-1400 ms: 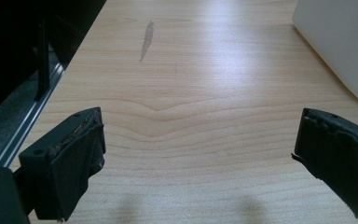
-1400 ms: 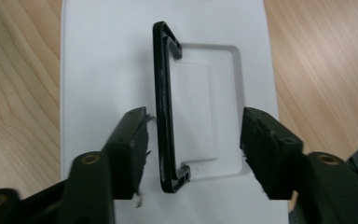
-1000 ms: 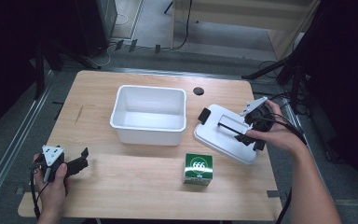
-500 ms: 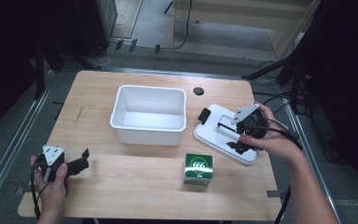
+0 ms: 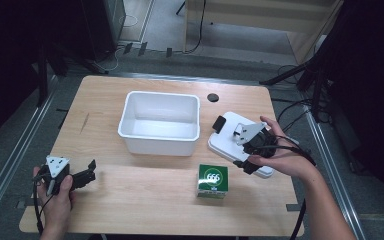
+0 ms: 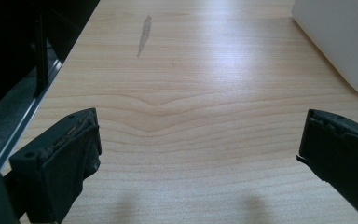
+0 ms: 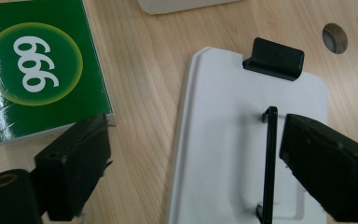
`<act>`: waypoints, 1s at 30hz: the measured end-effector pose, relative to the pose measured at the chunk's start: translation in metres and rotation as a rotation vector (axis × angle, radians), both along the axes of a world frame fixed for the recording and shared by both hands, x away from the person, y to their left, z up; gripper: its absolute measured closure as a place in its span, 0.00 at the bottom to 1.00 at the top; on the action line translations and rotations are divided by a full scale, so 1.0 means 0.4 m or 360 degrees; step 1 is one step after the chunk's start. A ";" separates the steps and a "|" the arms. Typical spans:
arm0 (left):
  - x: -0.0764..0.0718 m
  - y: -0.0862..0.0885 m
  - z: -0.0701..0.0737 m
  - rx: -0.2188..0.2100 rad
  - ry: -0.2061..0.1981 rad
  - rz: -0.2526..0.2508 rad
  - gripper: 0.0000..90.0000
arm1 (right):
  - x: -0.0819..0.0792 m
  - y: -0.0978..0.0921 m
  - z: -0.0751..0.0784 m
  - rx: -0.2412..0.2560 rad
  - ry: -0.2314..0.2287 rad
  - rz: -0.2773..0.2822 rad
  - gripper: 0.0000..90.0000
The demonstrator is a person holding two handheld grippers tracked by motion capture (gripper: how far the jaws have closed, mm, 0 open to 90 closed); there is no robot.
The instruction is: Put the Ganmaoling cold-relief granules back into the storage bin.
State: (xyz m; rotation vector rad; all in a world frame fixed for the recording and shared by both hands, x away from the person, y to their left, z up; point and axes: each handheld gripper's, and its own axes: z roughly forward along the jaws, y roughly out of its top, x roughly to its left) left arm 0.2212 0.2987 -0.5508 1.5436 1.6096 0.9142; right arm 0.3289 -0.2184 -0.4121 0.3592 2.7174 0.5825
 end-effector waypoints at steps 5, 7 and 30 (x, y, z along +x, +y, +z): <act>0.000 0.001 0.000 -0.0007 0.0000 -0.0004 0.00 | -0.009 0.013 -0.018 -0.0010 0.0027 0.0016 0.12; 0.000 0.001 0.000 -0.0007 0.0001 -0.0004 0.00 | -0.012 0.019 -0.027 -0.0046 0.0082 0.0040 0.04; 0.000 0.001 0.000 -0.0013 0.0022 -0.0034 0.00 | -0.069 0.087 -0.080 -0.0049 0.0236 0.0229 0.00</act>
